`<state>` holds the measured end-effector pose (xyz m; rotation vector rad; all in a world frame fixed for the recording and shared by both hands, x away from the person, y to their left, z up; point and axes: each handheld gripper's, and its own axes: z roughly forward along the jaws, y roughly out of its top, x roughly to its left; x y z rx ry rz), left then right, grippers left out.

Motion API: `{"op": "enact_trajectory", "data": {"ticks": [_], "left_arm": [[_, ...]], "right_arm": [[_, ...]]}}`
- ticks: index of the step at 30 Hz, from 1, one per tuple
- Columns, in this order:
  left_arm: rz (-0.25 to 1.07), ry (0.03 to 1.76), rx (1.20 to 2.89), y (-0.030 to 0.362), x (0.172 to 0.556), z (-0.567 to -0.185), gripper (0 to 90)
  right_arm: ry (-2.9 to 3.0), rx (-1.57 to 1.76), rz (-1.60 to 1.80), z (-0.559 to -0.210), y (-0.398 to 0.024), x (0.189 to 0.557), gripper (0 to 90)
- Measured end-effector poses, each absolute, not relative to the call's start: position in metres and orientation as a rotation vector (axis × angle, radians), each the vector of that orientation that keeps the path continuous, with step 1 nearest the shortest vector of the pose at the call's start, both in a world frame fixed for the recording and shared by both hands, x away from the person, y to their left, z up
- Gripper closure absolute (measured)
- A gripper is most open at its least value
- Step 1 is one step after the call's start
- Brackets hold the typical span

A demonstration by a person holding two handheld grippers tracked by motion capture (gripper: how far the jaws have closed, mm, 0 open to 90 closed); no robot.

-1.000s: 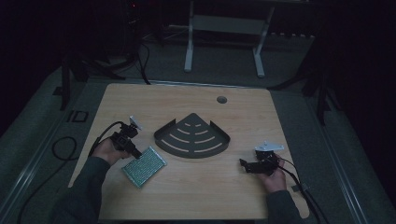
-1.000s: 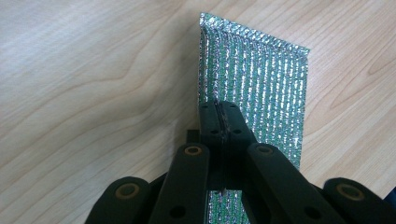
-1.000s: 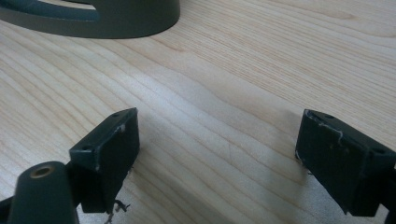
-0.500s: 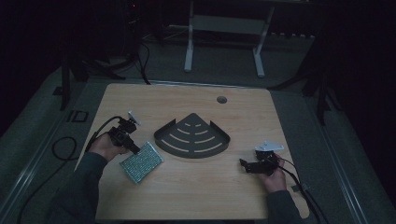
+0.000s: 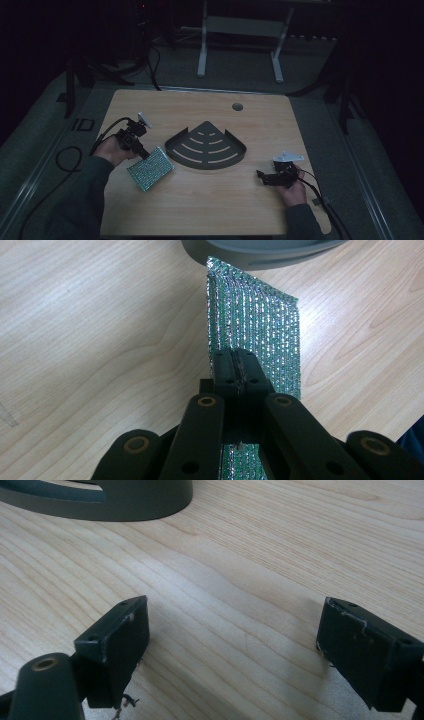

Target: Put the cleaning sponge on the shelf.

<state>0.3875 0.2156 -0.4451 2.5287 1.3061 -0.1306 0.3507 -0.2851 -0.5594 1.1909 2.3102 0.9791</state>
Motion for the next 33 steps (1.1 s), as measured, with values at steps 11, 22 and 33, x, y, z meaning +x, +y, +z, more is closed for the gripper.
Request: {"op": "enact_trajectory", "data": {"ticks": [11,22,33], "left_arm": [[-0.112,1.299,2.531,0.213,0.394,-0.431,90.0],[-0.059,1.287,2.528,0.209,0.401,-0.411,90.0],[-0.03,1.267,2.516,0.198,0.414,-0.398,90.0]], "right_arm": [[2.31,1.191,0.978,-0.559,-0.285,0.351,13.2],[2.311,1.19,0.978,-0.559,-0.285,0.351,13.2],[2.31,1.191,0.979,-0.559,-0.285,0.351,13.2]]}}
